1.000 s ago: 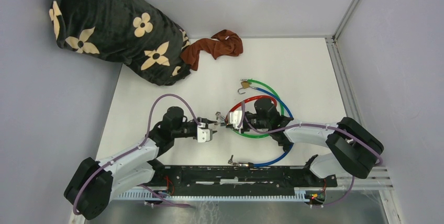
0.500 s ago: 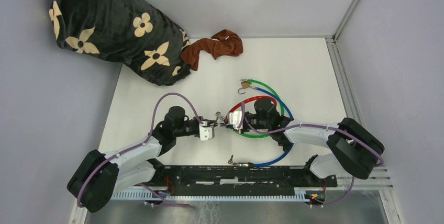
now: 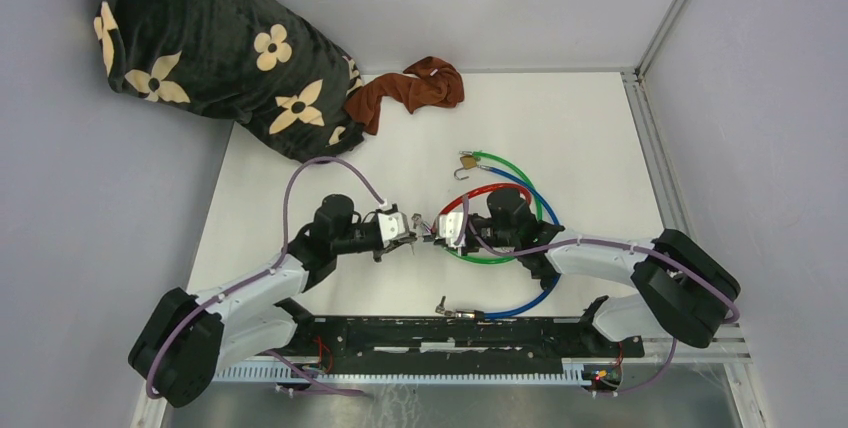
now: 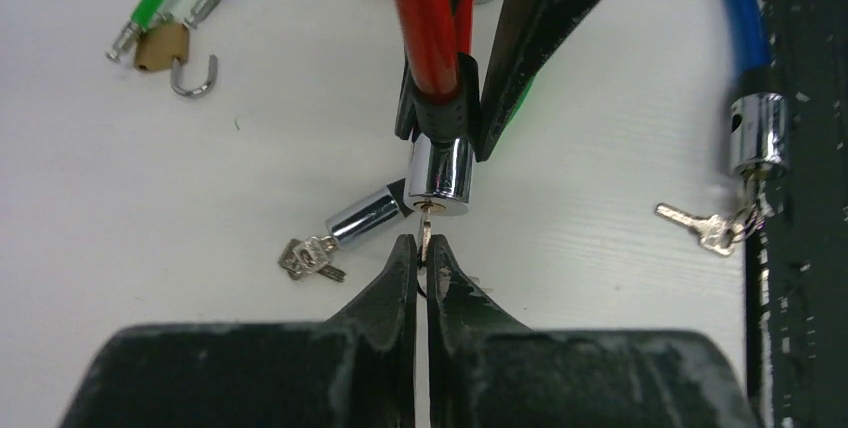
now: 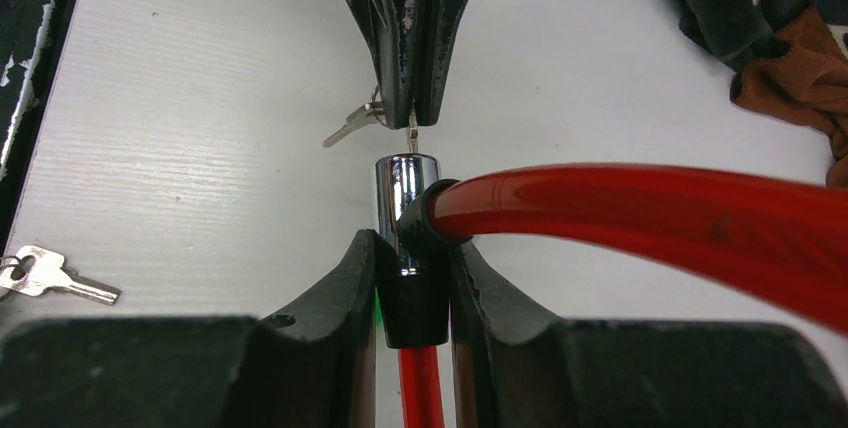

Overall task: Lock with the key
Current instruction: Lock the lock.

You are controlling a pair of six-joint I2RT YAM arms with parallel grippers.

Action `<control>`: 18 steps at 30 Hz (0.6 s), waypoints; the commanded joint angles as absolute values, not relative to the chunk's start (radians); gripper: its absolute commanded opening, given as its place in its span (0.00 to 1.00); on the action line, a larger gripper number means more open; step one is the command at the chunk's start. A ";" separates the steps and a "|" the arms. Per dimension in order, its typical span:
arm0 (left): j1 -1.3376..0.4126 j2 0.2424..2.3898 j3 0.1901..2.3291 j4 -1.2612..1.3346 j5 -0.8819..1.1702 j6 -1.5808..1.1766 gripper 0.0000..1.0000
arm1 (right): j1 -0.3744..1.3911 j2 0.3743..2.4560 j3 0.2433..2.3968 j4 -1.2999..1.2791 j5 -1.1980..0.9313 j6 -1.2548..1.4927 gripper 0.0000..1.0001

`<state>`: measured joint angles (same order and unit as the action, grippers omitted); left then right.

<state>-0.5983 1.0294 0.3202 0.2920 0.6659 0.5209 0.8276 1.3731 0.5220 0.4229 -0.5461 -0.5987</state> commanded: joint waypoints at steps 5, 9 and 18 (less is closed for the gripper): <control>-0.607 1.045 0.401 0.295 0.811 -0.006 0.02 | 0.834 1.316 0.533 0.594 -0.549 -0.635 0.00; -0.608 1.063 0.391 0.324 0.862 -0.137 0.02 | 0.834 1.298 0.522 0.619 -0.542 -0.639 0.00; -0.608 1.108 0.348 0.418 0.816 -0.383 0.02 | 0.834 1.272 0.506 0.682 -0.541 -0.623 0.00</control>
<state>-0.5816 1.0878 0.3561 0.3107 0.7010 -0.1432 0.8303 1.3209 0.4702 0.4152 -0.5690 -0.6147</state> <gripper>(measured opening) 0.043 0.286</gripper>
